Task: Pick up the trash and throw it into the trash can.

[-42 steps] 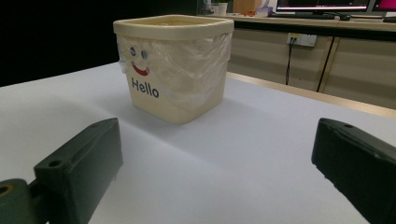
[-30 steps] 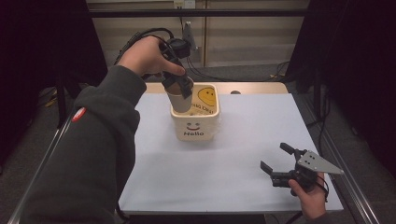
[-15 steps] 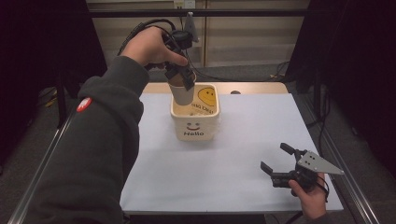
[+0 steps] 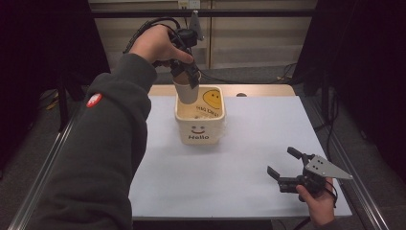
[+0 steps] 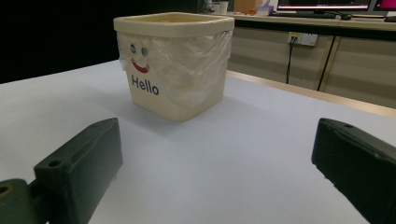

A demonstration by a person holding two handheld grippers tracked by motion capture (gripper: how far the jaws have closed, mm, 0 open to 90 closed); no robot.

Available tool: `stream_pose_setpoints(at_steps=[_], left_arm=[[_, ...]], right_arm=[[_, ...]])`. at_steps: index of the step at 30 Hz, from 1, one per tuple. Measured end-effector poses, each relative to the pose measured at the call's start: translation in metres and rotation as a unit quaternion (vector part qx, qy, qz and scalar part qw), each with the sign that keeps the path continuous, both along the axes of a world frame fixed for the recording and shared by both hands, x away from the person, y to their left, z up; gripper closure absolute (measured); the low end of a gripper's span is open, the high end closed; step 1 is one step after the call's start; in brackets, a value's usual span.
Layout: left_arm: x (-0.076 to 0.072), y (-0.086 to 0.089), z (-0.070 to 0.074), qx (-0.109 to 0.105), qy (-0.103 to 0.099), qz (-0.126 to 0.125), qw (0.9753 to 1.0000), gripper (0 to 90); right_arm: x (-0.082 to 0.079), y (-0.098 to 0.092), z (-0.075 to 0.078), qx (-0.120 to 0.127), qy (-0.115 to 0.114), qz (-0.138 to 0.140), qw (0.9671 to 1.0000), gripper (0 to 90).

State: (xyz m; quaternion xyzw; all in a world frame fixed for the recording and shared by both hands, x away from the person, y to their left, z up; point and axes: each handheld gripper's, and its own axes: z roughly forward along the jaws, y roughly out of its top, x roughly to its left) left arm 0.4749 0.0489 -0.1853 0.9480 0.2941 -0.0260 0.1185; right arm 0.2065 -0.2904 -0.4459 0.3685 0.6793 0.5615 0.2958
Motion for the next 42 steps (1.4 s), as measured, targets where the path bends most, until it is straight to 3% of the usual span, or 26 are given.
stream_pose_setpoints(at_steps=[7, 10, 18, 22, 24, 25, 37, 42], left_arm=[[0.010, -0.005, -0.015, 0.009, -0.002, 0.003, 1.0000, 22.1], [0.013, -0.007, -0.021, 0.007, 0.006, 0.004, 0.9999, 22.0], [0.015, -0.010, -0.038, 0.011, 0.006, 0.012, 0.9999, 21.9], [0.017, -0.009, -0.046, 0.015, 0.011, 0.002, 0.9998, 21.7], [0.016, -0.010, -0.050, 0.012, 0.011, 0.012, 0.9998, 21.6], [0.017, -0.009, -0.051, 0.018, 0.014, 0.001, 0.9997, 21.5], [0.016, -0.011, -0.058, 0.015, 0.012, -0.002, 0.9998, 20.1], [0.018, -0.009, -0.057, 0.015, 0.004, -0.005, 0.9999, 15.3]], right_arm=[[0.000, 0.000, 0.000, -0.001, -0.003, 0.003, 1.0000, 1.4], [0.000, 0.000, 0.000, 0.002, 0.001, 0.001, 1.0000, 1.4], [-0.001, 0.000, 0.000, 0.002, 0.001, 0.001, 1.0000, 1.4], [-0.001, 0.000, 0.000, 0.002, 0.001, 0.002, 1.0000, 1.4], [-0.001, 0.000, 0.000, 0.001, 0.000, 0.003, 1.0000, 1.4], [-0.001, 0.000, 0.000, 0.002, 0.000, 0.003, 1.0000, 1.4], [-0.001, 0.001, 0.000, 0.004, 0.000, 0.003, 1.0000, 1.4], [-0.001, 0.000, 0.000, 0.003, 0.000, 0.004, 1.0000, 1.4]])
